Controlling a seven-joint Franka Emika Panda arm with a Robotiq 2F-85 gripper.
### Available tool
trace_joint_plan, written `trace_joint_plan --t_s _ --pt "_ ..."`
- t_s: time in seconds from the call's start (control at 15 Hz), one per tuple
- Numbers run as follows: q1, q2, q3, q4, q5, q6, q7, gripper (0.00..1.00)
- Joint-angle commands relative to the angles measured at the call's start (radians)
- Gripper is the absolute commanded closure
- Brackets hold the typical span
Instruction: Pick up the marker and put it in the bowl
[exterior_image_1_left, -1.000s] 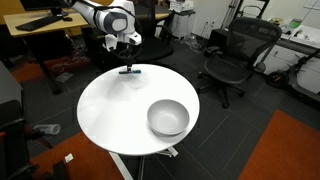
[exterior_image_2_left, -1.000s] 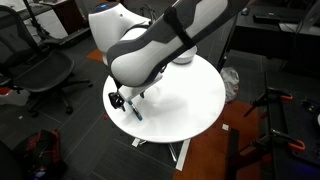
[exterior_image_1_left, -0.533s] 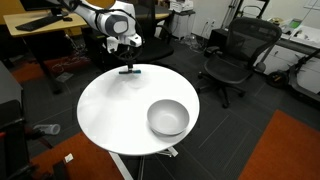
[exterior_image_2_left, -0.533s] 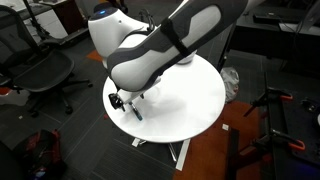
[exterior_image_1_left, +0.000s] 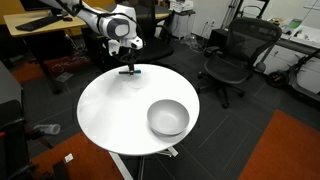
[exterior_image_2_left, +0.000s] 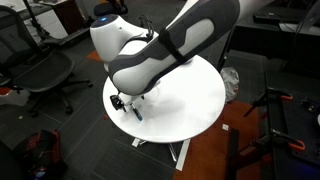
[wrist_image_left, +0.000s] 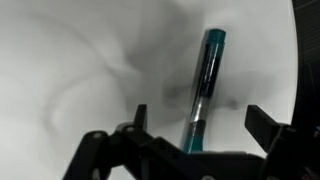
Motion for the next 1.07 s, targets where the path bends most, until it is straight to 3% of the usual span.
trace_joint_plan --t_s 0.0,0.13,0.67,0.73,1.0 --pt "0.014 0.026 -0.018 0.045 -0.01 -0.024 0.038 0.25" --pt "0.015 0.032 -0.018 0.05 -0.01 -0.025 0.037 0.34" --pt "0.013 0.045 -0.016 0.066 -0.01 -0.03 0.034 0.97" --pt "0.014 0.047 -0.016 0.069 -0.011 -0.033 0.032 1.0" --pt "-0.001 -0.002 -0.008 0.029 -0.019 -0.073 -0.016 0.95"
